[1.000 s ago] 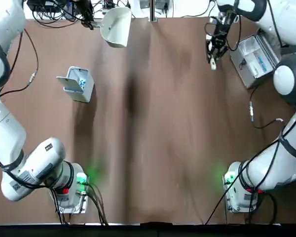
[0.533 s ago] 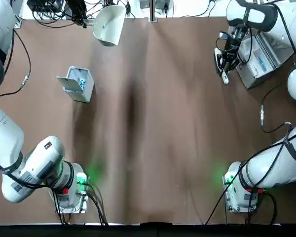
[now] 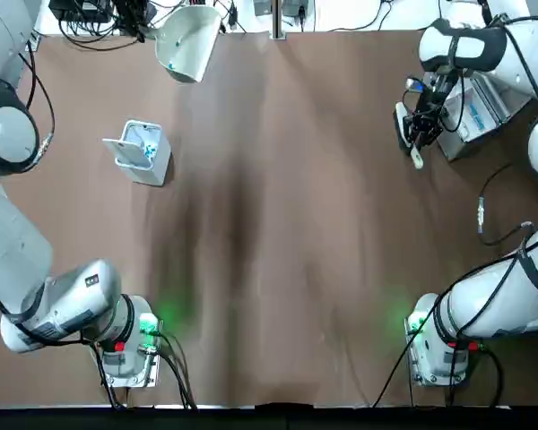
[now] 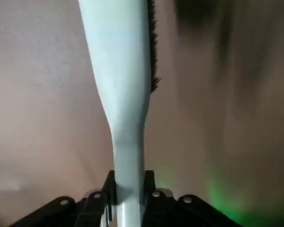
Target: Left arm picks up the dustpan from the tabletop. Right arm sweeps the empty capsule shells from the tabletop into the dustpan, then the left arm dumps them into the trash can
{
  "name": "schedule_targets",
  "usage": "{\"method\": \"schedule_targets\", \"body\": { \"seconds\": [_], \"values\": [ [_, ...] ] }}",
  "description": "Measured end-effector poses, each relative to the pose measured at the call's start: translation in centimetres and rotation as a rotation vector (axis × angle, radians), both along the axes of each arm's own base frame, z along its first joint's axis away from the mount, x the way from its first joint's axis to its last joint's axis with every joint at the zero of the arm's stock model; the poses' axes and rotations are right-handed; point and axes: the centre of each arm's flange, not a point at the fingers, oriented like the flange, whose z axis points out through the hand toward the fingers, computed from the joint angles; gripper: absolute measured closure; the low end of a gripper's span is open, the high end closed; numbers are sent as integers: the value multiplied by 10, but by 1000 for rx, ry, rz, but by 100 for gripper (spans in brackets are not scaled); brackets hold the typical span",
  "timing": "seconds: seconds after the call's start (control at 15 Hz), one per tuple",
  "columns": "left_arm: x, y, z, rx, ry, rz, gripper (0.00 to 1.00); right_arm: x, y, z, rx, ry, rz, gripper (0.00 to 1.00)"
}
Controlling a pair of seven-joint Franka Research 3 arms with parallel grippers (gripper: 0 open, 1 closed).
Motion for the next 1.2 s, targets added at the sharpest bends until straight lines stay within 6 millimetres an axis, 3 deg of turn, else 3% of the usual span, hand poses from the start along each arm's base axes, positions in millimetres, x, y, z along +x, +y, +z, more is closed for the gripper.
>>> {"method": "schedule_targets", "body": {
  "seconds": [0.33, 0.6, 0.93, 1.2],
  "values": [
    [-2, 24, 19, 15, -49, -5, 67, -19, 57, -21, 10, -27, 84, 73],
    [-6, 51, 22, 45, -139, -36, 67, -36, 92, -34, 17, -37, 133, 73],
    [-24, 83, 16, 81, -172, -121, 67, -48, 106, -50, 63, -62, 64, 73],
    [-35, 111, -2, 83, -205, -138, 67, -45, 109, -50, 73, -76, -4, 73]
  ]
}}
